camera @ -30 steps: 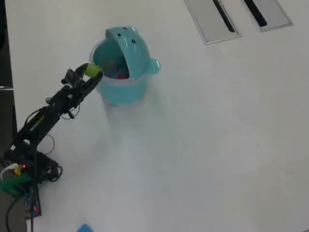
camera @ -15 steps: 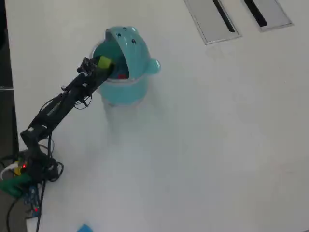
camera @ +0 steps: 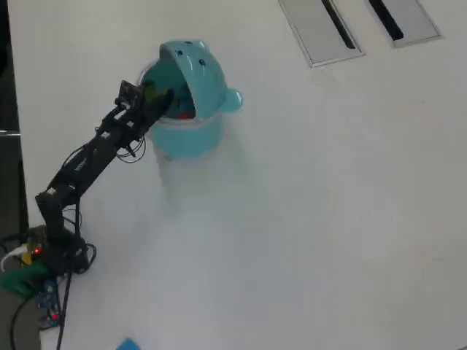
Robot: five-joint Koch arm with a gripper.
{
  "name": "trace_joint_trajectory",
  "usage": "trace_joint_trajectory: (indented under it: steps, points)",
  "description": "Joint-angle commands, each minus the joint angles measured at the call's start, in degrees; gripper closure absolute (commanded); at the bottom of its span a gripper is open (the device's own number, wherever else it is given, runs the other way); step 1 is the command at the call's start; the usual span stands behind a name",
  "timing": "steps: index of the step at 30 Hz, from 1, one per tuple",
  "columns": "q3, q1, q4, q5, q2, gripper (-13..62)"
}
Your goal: Grasp RGB lego blocks and put them in the bin one by one.
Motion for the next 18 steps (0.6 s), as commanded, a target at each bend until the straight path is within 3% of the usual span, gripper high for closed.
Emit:
trace_joint_trajectory:
  steps: [1,5,18]
  points:
    - [-5.01,-0.62,-5.19,-0.97,0.88,24.6]
    - [-3.96,-0.62,-6.24,-3.08,0.97,21.4]
    - [-1.49,-0.53,-8.09,-3.43,2.64,21.4]
